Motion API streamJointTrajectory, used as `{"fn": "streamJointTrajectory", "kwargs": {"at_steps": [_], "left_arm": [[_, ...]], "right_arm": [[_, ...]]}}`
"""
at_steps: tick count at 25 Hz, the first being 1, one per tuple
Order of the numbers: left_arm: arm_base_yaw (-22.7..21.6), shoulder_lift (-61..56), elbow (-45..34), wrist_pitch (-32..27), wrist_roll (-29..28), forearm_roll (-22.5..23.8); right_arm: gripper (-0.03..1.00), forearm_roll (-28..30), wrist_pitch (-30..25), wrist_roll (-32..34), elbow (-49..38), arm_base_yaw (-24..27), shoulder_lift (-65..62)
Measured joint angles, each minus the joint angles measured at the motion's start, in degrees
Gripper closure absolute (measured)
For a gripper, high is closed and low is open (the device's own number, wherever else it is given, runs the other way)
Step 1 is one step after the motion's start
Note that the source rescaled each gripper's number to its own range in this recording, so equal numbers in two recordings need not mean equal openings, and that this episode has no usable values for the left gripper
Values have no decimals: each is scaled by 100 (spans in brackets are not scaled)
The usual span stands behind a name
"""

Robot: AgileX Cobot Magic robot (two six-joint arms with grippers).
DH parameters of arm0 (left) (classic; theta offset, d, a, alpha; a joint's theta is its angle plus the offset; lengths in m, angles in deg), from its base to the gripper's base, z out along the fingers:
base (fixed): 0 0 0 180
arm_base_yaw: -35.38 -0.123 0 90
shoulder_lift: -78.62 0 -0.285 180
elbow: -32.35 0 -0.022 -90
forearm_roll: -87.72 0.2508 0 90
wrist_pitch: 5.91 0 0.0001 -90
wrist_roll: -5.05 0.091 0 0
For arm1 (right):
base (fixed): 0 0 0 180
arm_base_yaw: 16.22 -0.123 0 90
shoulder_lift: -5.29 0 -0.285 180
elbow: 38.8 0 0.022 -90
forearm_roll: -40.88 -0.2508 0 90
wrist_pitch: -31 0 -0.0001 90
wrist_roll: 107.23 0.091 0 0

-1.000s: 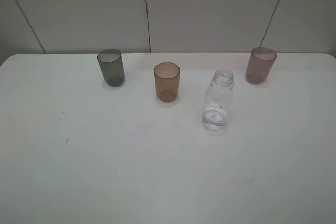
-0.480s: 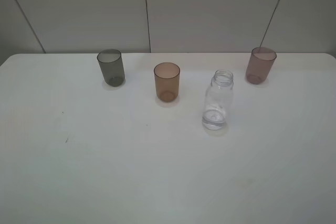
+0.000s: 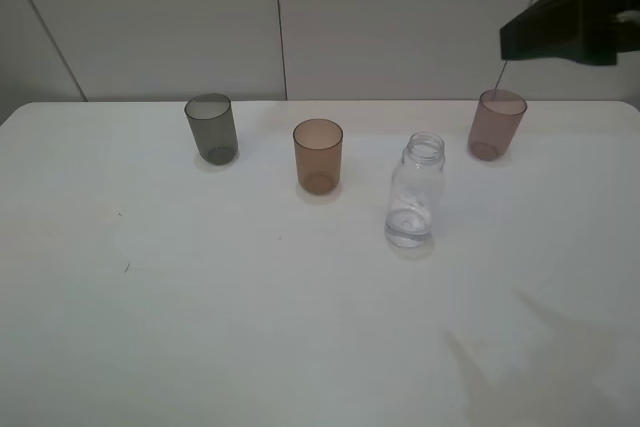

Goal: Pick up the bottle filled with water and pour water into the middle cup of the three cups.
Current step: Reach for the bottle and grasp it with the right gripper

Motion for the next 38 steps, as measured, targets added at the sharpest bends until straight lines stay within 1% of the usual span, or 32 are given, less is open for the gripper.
{"fn": "streamJointTrajectory", "kwargs": {"at_steps": [3,6,8,12,15,17,19,21,23,25,26,28,30,31,32,35,38], "left_arm": [[0,0,0,0,0,0],[0,0,0,0,0,0],[0,0,0,0,0,0],[0,0,0,0,0,0],[0,0,0,0,0,0],[0,0,0,0,0,0],[0,0,0,0,0,0],[0,0,0,0,0,0],[0,0,0,0,0,0],[0,0,0,0,0,0],[0,0,0,0,0,0],[0,0,0,0,0,0],[0,0,0,0,0,0],[0,0,0,0,0,0],[0,0,0,0,0,0],[0,0,0,0,0,0],[0,0,0,0,0,0]], "right_arm": [[-3,21,630,0,-318,-618,136],[-3,-49,1194,0,-1063,-979,31],[-3,-199,1744,0,-1743,-1121,-92],[-3,-425,3364,0,-3059,-1353,-284],[-3,-420,4859,0,-3934,-1497,-291],[-3,-267,6037,0,-4417,-1515,-197],[-3,-118,6987,-76,-4779,-1515,-13],[-3,-85,7710,-330,-4911,-1515,338],[-3,-53,8184,-593,-4930,-1515,811],[-3,-90,8810,-788,-4950,-1515,1440],[-3,-144,9132,-824,-4957,-1515,1718],[-3,-205,9953,-844,-4952,-1515,2420],[-3,-205,10596,-837,-4946,-1515,3099],[-3,-193,10774,-787,-4946,-1515,3476],[-3,-180,10832,-723,-4946,-1515,3835],[-3,-180,10853,-600,-4883,-1515,4663],[-3,-180,10859,-584,-4725,-1515,5132]]}}
